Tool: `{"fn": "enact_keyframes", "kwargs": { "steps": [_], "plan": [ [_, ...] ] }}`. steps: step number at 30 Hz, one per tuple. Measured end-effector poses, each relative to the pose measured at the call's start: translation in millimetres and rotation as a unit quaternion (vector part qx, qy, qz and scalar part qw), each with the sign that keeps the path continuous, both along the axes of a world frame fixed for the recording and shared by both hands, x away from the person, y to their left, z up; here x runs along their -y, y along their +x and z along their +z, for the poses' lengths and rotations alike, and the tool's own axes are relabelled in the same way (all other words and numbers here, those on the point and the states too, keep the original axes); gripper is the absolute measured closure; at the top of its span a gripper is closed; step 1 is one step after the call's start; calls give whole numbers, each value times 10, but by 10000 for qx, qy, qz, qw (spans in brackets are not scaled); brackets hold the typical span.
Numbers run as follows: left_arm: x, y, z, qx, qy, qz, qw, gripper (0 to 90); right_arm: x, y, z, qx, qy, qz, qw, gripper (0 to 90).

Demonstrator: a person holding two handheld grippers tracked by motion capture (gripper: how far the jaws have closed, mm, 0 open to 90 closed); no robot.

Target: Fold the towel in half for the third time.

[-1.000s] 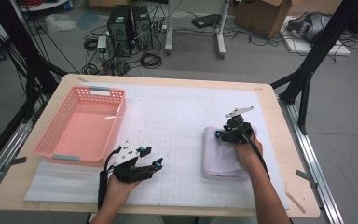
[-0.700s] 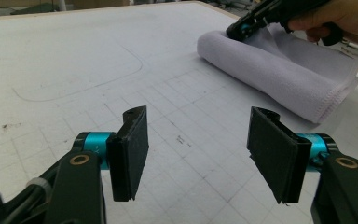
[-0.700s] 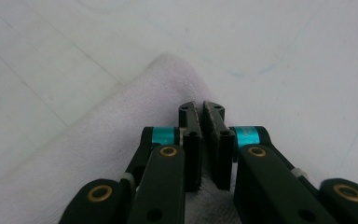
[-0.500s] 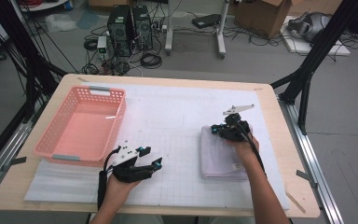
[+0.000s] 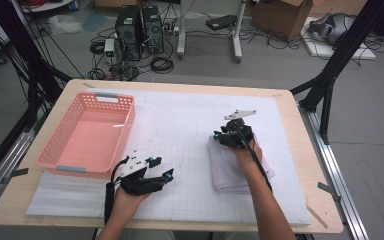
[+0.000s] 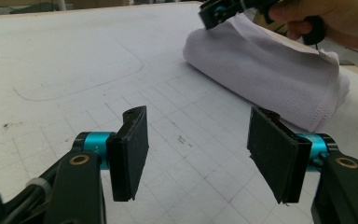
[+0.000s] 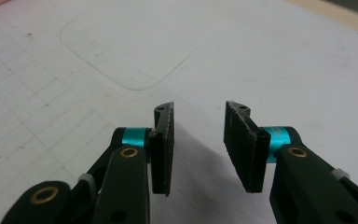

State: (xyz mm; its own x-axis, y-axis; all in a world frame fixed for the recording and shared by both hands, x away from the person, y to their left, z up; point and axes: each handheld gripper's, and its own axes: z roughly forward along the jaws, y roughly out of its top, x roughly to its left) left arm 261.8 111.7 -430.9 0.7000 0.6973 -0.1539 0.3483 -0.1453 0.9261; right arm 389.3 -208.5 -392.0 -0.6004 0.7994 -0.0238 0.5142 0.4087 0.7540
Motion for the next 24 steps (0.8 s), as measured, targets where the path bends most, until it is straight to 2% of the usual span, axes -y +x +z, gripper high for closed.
{"fn": "enact_keyframes", "kwargs": {
  "steps": [2, 4, 6, 10, 12, 14, 16, 17, 18, 20, 22, 24],
  "plan": [
    [1, 0, 0, 9, 5, -1, 10000, 387, 114, -71, 75, 126, -1, 7, 9999, 622],
    [2, 2, -1, -5, -4, 14, 10000, 387, 209, -156, 120, 153, -66, 6, 9999, 623],
    [3, 2, 0, 7, 15, 10, 10000, 387, 269, -254, 124, 79, -44, 85, 9999, 618],
    [8, 0, 1, -7, 11, 5, 10000, 387, 270, -490, 55, -14, 41, 258, 9997, 605],
    [12, 0, -4, -8, 16, 12, 10000, 387, 239, -575, -8, -115, -10, 303, 9995, 578],
    [13, -4, -3, -3, 17, 8, 10000, 387, 206, -617, -87, -345, -39, 341, 9988, 539],
    [7, -7, 1, 5, 6, 5, 10000, 387, 173, -638, -174, -518, -198, 313, 9980, 537],
    [3, -7, 1, 7, 9, 31, 10000, 387, 161, -644, -218, -551, -311, 260, 9977, 564],
    [0, -7, 1, 5, -9, 41, 10000, 387, 157, -647, -253, -621, -393, 232, 9970, 630],
    [-13, -5, 3, -1, -9, 54, 10000, 387, 171, -648, -274, -658, -331, 284, 9969, 819],
    [-27, 2, 4, 5, -22, 68, 10000, 387, 173, -649, -253, -760, -230, 339, 9963, 854],
    [-41, 8, 6, 8, -28, 90, 10000, 387, 187, -652, -205, -916, 105, 417, 9949, 858]
  ]
}}
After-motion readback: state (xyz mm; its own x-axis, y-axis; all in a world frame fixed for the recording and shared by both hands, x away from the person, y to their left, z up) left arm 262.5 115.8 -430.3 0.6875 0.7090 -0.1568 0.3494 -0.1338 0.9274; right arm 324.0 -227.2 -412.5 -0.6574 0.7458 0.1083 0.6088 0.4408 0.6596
